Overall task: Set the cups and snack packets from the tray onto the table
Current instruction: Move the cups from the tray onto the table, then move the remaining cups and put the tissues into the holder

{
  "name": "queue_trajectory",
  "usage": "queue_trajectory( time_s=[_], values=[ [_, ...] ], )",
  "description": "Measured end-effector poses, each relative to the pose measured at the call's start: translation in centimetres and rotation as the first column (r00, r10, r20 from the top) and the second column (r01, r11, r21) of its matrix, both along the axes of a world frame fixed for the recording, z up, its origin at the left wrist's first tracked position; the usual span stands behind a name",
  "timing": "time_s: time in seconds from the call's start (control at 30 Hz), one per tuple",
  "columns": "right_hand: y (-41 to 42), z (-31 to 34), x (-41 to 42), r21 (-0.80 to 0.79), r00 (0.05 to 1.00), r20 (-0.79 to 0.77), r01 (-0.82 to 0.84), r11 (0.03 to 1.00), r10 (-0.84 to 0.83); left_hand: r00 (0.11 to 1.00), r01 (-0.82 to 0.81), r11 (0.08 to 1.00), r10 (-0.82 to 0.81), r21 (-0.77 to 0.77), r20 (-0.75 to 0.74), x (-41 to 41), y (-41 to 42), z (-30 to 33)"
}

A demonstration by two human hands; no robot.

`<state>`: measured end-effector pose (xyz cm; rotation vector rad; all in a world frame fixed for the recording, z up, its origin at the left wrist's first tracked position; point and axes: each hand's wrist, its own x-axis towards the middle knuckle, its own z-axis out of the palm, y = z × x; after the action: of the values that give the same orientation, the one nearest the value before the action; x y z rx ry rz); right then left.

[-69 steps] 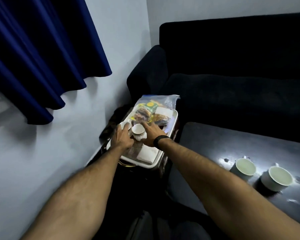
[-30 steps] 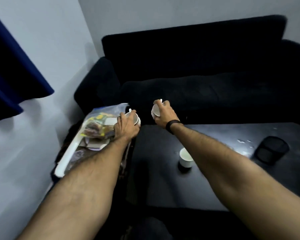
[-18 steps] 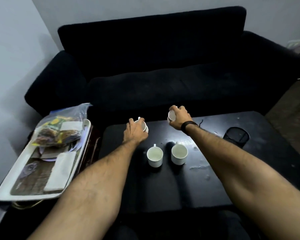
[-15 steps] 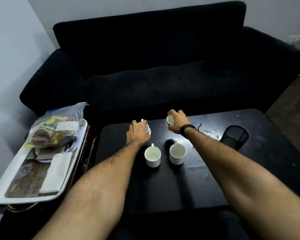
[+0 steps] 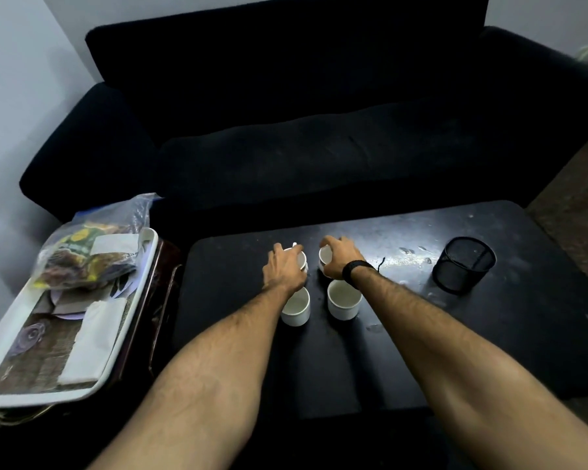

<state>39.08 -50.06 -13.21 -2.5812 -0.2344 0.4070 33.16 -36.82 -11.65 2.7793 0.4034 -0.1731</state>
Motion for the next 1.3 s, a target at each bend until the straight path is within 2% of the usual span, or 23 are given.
queue_trajectory(
  time_s=[0.33, 0.57, 0.73, 0.83, 1.1, 1.3],
  values=[
    [0.3, -0.2, 0.2, 0.015, 1.000, 0.010, 0.009, 1.000, -0.009, 0.999, -0.047, 0.999, 0.047, -0.024, 0.013, 0.3, -0.6, -0.1],
    [0.1, 0.6, -0.4, -0.017, 1.000, -0.006, -0.009, 1.000, 0.009, 0.998, -0.047, 0.999, 0.046, -0.019, -0.036, -0.1, -0.3, 0.0],
    [0.7, 3.3, -1.3, 0.014, 0.981, 0.192, 0.005, 1.000, -0.008, 0.998, -0.007, 0.999, 0.010, -0.044, 0.062, -0.9, 0.9, 1.7],
    [2.1, 5.2, -1.8, 0.063, 0.973, 0.230, -0.018, 0.998, 0.003, 0.993, -0.026, 0.999, 0.031, -0.044, 0.114, -1.6, 3.0, 3.5],
    [11.0, 8.6, -5.9, 0.060, 0.949, 0.252, -0.209, 0.976, 0.188, 0.978, -0.163, 0.986, 0.157, 0.034, 0.137, -7.9, 11.7, 6.7],
    [19.7, 8.4, -11.0, 0.015, 0.909, 0.177, -0.386, 0.922, 0.378, 0.947, -0.316, 0.947, 0.310, 0.060, 0.087, -16.3, 19.9, 6.3]
  ],
)
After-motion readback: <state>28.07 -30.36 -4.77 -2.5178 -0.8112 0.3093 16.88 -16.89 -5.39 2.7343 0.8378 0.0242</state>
